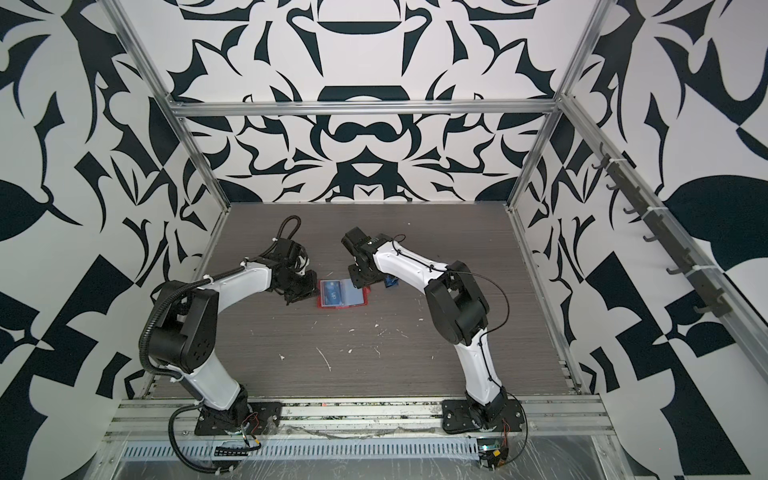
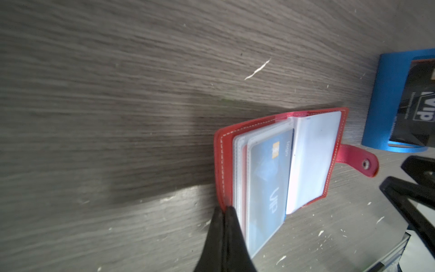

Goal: Put the credit cards into the card holder

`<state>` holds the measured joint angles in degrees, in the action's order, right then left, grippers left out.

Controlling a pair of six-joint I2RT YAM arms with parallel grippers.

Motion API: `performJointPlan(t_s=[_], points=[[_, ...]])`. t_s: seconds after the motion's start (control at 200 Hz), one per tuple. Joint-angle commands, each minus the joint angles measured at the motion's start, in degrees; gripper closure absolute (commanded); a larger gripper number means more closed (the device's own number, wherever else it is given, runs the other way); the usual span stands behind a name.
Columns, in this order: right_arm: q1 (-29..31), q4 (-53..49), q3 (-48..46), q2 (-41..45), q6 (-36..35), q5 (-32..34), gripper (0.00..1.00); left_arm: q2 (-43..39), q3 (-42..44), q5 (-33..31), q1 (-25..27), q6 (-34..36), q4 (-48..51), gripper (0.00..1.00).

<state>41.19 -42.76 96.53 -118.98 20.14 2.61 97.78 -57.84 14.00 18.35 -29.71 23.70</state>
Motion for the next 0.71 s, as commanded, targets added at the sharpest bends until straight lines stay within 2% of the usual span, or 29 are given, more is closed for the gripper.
performJointPlan(t_s=[0.0,0.225,0.315,0.505,0.7], points=[[0.29,-1.27,2.25,-0.39,-0.52,0.58,0.58,-2.07,-1.79,-0.64,0.02,0.88,2.68,1.0],[0.29,-1.78,4.42,-3.64,-0.45,-0.06,0.59,-2.24,-2.19,-0.73,0.02,1.24,3.65,1.0],[0.29,-1.92,4.59,-4.49,-0.41,-0.04,0.65,-2.49,-2.45,-1.16,0.06,1.42,4.22,1.0],[0.3,-0.66,3.2,-3.67,-0.08,-1.94,0.88,-2.33,-4.73,-5.98,0.91,2.27,7.8,1.0],[-0.42,4.57,-1.15,-0.61,1.16,-4.95,0.93,-1.68,-8.56,-11.32,3.36,3.15,12.11,1.0]])
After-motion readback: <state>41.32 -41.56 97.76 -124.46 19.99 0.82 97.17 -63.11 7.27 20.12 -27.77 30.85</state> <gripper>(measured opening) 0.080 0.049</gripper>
